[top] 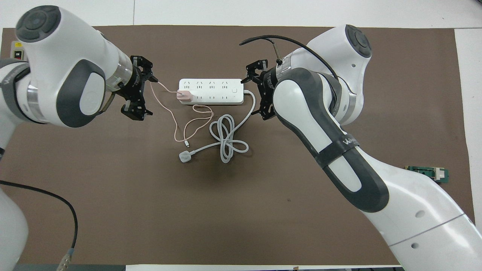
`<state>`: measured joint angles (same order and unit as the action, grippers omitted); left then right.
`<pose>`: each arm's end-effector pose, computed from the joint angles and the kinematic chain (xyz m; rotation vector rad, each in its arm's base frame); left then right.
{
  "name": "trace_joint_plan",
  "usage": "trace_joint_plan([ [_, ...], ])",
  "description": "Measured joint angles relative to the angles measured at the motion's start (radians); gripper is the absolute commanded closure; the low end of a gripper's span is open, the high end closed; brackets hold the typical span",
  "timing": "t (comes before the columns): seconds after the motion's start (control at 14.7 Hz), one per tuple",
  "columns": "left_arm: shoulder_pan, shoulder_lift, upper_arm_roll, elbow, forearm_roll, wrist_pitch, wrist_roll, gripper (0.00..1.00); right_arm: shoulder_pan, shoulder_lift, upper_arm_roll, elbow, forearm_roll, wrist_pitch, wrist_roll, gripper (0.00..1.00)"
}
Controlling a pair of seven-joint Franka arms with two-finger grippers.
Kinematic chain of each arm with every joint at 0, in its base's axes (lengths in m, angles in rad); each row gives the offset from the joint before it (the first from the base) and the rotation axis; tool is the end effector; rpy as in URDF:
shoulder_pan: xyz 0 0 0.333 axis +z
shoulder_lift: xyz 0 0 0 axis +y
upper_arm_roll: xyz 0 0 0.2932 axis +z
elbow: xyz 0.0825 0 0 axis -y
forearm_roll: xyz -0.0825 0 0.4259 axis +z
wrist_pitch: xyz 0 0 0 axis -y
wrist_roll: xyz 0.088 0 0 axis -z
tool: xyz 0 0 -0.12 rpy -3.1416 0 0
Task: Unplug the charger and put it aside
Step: 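Reach the left gripper to the pink charger while the right gripper reaches the strip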
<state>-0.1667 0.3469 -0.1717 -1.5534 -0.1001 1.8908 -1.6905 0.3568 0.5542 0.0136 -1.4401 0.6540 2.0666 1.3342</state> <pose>0.6551 -0.2279 0.4042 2.3452 1.9629 -0.2032 0.6843 0.3056 0.3380 -2.1355 1.5657 0.5451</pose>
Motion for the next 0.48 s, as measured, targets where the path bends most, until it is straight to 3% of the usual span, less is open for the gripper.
trace_joint_plan([
  [0.48, -0.077, 0.118, 0.003, 0.023, 0.071, 0.111, -0.185, 0.0, 0.044, 0.195, 0.001, 0.139, 0.118, 0.075, 0.092, 0.0],
])
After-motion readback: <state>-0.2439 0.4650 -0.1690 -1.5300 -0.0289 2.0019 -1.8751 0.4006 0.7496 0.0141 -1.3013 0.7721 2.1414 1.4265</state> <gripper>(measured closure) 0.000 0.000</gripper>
